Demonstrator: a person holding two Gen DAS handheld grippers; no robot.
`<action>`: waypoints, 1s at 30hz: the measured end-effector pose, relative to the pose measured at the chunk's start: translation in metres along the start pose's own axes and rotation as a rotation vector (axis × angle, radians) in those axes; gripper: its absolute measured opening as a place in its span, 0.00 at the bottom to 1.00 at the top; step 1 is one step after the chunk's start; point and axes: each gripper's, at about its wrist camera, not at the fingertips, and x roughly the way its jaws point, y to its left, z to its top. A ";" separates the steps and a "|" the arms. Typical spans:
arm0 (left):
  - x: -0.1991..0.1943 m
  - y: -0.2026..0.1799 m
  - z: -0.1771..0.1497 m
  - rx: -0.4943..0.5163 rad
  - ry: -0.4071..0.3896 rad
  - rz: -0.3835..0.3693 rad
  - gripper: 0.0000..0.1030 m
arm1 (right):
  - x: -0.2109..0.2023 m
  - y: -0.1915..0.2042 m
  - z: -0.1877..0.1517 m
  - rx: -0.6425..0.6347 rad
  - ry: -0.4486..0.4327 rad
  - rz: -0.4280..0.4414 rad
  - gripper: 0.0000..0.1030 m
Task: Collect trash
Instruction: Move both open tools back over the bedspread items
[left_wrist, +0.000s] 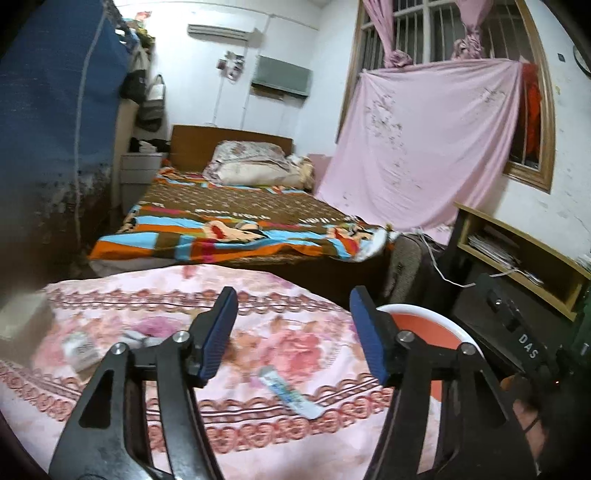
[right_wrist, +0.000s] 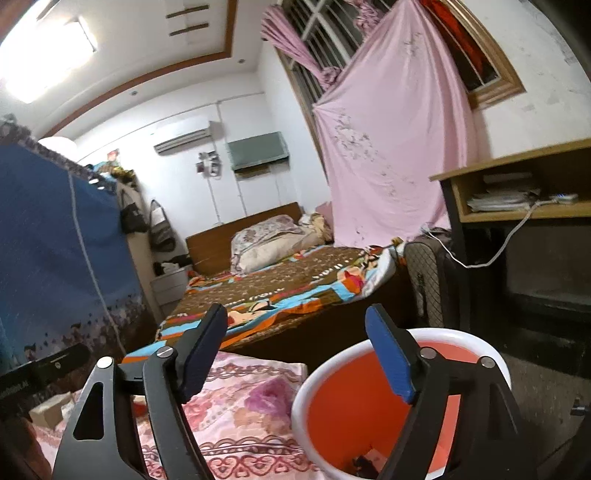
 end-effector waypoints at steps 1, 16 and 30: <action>-0.003 0.005 -0.001 -0.002 -0.009 0.014 0.52 | -0.001 0.003 0.000 -0.009 -0.005 0.010 0.78; -0.047 0.045 -0.017 -0.016 -0.141 0.160 0.89 | -0.014 0.045 -0.010 -0.127 -0.059 0.140 1.00; -0.080 0.068 -0.040 0.063 -0.171 0.246 0.89 | -0.025 0.085 -0.027 -0.229 -0.059 0.284 1.00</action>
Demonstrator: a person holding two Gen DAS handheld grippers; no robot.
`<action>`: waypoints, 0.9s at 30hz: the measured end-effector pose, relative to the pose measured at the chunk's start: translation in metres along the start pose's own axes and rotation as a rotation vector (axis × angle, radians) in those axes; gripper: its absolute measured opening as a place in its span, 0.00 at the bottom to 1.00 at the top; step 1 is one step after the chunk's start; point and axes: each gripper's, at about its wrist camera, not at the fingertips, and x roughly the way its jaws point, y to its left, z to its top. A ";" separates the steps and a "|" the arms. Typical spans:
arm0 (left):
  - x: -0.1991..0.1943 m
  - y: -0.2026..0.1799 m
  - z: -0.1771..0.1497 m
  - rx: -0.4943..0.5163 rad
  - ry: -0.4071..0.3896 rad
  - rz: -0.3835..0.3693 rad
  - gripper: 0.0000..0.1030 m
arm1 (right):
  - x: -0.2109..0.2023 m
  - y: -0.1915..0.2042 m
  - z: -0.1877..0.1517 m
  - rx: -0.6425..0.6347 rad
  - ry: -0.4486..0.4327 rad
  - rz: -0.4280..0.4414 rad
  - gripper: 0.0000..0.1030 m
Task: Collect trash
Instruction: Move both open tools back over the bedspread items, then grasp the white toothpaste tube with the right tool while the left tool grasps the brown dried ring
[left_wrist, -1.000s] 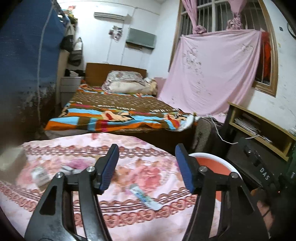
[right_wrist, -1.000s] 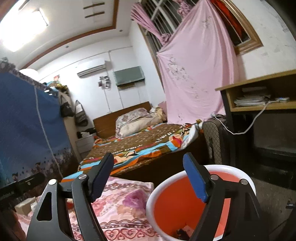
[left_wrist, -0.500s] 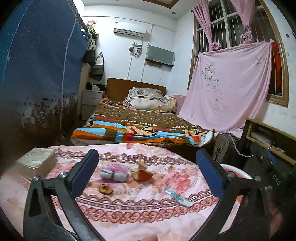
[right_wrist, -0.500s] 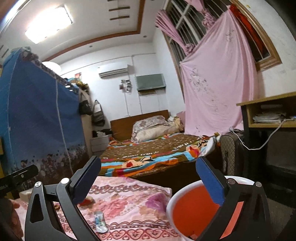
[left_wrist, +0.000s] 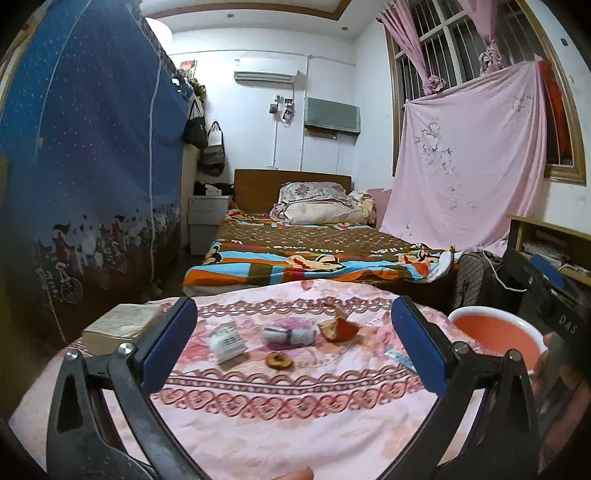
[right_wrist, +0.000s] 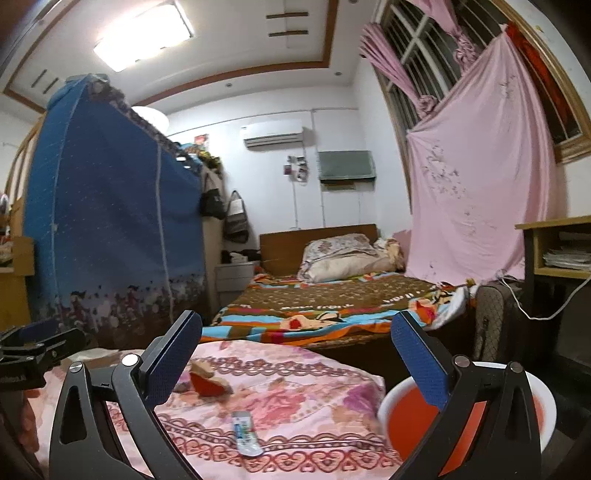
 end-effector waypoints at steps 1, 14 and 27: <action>-0.002 0.002 -0.001 0.001 0.002 0.002 0.89 | 0.000 0.003 -0.001 -0.008 0.002 0.010 1.00; -0.001 0.019 -0.001 -0.029 -0.008 0.001 0.89 | 0.010 0.033 -0.010 -0.118 0.060 0.072 1.00; 0.045 0.022 -0.009 -0.030 0.222 -0.002 0.88 | 0.051 0.012 -0.021 0.007 0.303 0.102 1.00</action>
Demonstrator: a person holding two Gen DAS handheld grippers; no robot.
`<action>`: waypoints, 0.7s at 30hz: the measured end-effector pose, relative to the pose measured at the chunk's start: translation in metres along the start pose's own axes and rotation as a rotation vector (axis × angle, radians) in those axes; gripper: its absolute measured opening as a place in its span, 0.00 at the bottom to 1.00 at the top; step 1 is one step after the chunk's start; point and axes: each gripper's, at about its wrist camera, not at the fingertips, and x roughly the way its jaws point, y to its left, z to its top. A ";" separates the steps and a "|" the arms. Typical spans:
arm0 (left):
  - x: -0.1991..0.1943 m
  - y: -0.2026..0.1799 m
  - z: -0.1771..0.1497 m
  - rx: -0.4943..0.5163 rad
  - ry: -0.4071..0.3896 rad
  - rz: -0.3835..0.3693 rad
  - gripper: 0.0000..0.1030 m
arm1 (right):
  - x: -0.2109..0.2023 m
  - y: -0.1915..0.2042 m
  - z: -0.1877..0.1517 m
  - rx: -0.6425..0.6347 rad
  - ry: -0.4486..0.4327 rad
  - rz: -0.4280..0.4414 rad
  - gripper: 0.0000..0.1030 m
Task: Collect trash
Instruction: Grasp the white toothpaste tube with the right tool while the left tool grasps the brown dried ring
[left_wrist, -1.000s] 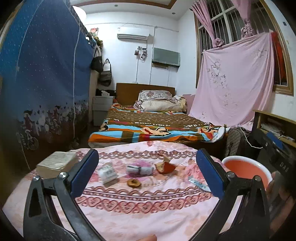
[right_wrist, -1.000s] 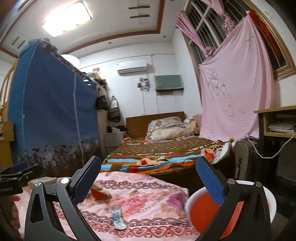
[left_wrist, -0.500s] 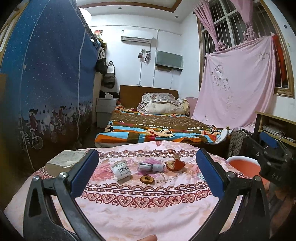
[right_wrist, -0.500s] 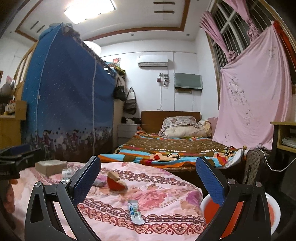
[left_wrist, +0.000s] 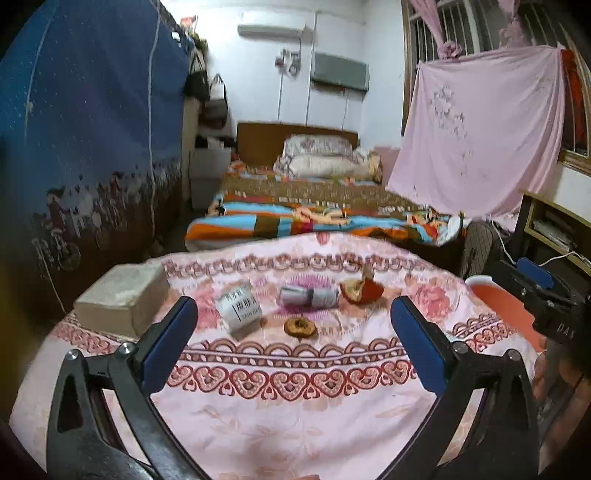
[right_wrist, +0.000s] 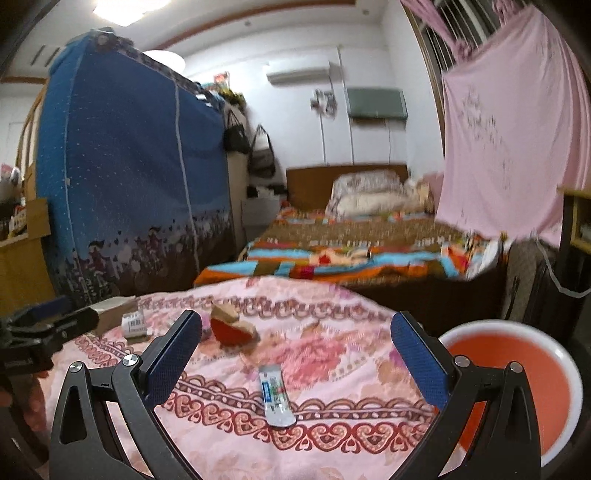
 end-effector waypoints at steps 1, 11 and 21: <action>0.002 0.000 0.000 0.000 0.015 -0.002 0.87 | 0.004 -0.002 -0.001 0.012 0.025 0.001 1.00; 0.029 -0.002 -0.003 -0.003 0.173 -0.042 0.64 | 0.046 -0.002 -0.014 0.030 0.293 0.048 0.78; 0.072 -0.007 -0.005 -0.040 0.357 -0.081 0.38 | 0.072 0.004 -0.034 0.034 0.491 0.133 0.43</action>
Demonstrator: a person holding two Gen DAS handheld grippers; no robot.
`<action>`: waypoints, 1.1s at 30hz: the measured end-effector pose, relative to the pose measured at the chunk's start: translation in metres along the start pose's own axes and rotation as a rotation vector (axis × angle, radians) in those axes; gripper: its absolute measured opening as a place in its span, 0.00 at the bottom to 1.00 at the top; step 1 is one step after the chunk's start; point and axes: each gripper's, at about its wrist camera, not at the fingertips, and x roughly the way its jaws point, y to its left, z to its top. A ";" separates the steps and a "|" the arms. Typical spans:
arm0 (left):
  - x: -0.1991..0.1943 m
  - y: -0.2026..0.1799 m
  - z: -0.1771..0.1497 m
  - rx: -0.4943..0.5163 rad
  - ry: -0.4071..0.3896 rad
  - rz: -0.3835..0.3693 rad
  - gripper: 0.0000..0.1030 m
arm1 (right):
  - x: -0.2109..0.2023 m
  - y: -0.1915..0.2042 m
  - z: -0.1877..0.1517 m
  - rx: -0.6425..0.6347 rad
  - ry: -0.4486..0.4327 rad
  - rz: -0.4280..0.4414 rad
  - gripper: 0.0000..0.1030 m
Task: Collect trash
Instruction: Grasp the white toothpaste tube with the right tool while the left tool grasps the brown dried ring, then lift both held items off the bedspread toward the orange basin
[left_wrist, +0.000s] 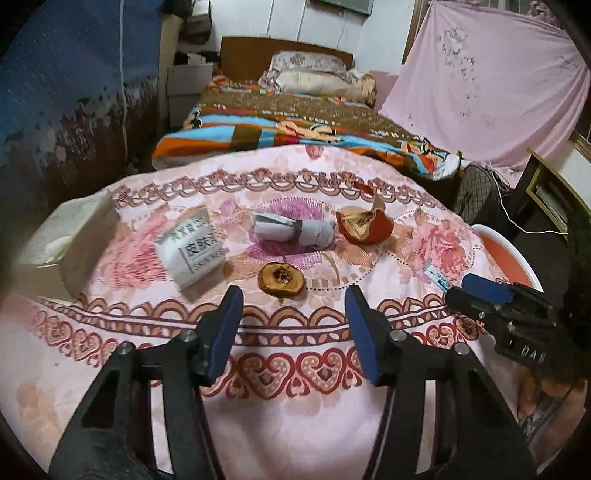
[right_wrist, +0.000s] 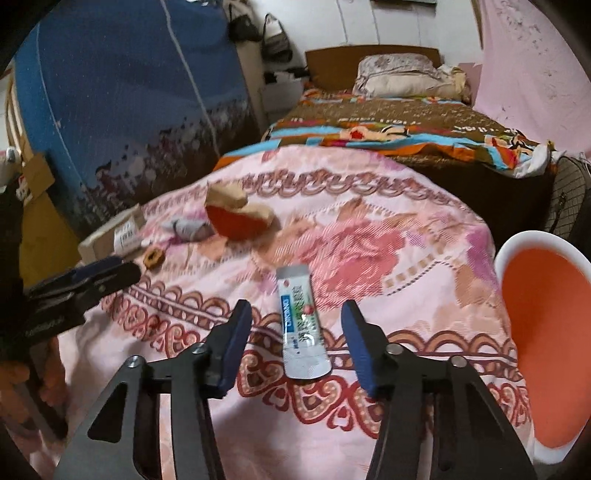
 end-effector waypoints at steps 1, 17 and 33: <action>0.003 0.000 0.001 0.001 0.009 0.001 0.36 | 0.002 0.001 0.000 -0.007 0.011 -0.007 0.41; 0.019 0.004 0.009 -0.001 0.030 0.051 0.14 | 0.006 0.001 0.002 -0.012 0.044 0.003 0.19; -0.051 -0.041 -0.007 0.209 -0.302 0.018 0.14 | -0.024 -0.002 0.000 -0.005 -0.119 0.057 0.19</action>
